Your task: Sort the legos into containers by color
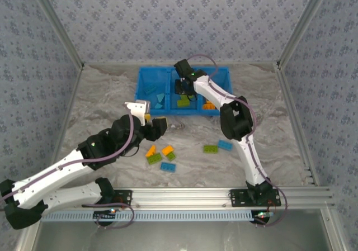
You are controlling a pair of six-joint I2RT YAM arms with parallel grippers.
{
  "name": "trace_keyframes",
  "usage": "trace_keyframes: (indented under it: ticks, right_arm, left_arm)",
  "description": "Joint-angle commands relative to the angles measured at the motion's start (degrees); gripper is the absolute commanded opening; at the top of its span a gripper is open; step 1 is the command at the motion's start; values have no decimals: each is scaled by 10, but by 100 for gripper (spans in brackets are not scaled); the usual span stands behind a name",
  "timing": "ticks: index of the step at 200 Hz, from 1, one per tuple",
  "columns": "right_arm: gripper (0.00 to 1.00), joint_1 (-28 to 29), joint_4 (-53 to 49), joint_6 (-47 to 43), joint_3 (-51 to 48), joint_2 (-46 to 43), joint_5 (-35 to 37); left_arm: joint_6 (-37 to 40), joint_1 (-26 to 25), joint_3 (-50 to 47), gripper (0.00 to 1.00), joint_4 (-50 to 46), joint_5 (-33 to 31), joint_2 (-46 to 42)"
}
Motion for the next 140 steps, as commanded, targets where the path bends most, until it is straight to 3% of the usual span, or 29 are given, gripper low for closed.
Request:
trace_keyframes:
  ticks: [1, 42, 74, 110, 140]
  right_arm:
    - [44, -3, -17, -13, 17, 8, -1]
    - [52, -3, -18, -17, 15, -6, -1]
    - [52, 1, -20, -19, 1, -45, 18]
    - [51, 16, -10, -17, -58, -147, 67]
    - [51, 33, 31, -13, -167, -272, 99]
  left_arm:
    - [-16, -3, 1, 68, -10, -3, -2]
    - [-30, -4, -9, 67, -24, 1, -9]
    - [-52, -4, -5, 67, -56, -14, -8]
    - [-106, -4, -1, 67, -126, -23, 9]
    - [-142, -4, -15, 67, -176, -18, 1]
